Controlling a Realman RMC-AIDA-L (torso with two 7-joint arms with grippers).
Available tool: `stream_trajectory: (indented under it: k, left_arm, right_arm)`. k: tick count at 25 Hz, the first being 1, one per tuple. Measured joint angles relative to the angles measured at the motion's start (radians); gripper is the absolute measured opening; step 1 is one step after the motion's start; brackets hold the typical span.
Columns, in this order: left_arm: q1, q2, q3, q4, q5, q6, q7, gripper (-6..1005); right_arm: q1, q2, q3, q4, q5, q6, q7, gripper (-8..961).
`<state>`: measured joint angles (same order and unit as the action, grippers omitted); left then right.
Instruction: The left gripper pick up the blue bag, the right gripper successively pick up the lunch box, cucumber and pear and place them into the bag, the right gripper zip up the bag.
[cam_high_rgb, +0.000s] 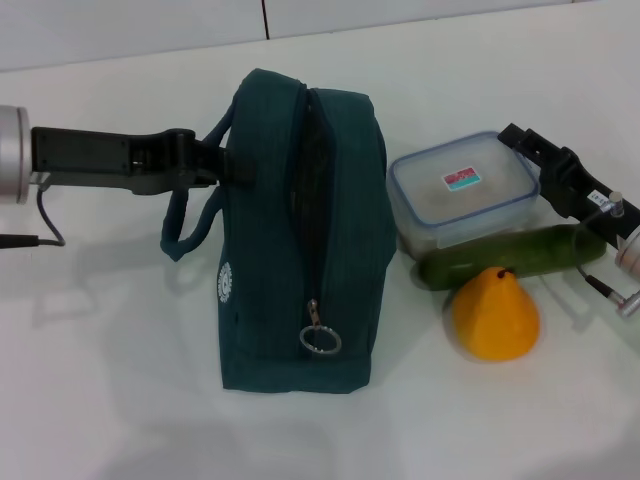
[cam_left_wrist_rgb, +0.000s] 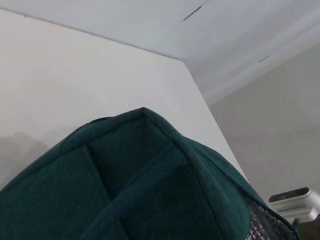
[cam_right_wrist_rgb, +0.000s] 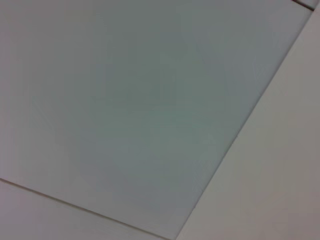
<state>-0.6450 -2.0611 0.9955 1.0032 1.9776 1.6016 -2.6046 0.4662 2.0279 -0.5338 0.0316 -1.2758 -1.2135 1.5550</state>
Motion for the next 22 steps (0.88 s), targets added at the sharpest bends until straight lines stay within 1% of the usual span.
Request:
stream_trajectory:
  k: [6, 11, 17, 21, 22]
  left_arm:
    - [-0.001, 0.004, 0.0, 0.0, 0.0, -0.007, 0.0, 51]
    - [0.004, 0.006, 0.0, 0.0, 0.0, -0.01, 0.0, 51]
    - [0.005, 0.004, 0.0, 0.0, 0.0, -0.011, 0.0, 51]
    - [0.005, 0.003, 0.0, -0.001, -0.001, -0.011, 0.0, 51]
    - [0.003, 0.005, 0.0, -0.016, -0.007, -0.011, 0.0, 51]
  right_arm:
    - [-0.006, 0.0, 0.005, 0.005, -0.001, -0.007, 0.002, 579]
    - [-0.009, 0.0, 0.008, 0.008, -0.001, -0.015, 0.003, 337]
    - [-0.011, -0.004, 0.002, 0.008, -0.001, -0.037, 0.004, 211]
    - [-0.018, -0.005, 0.0, 0.002, -0.01, -0.061, 0.004, 204]
    - [-0.021, -0.005, -0.001, -0.001, -0.013, -0.068, 0.004, 202]
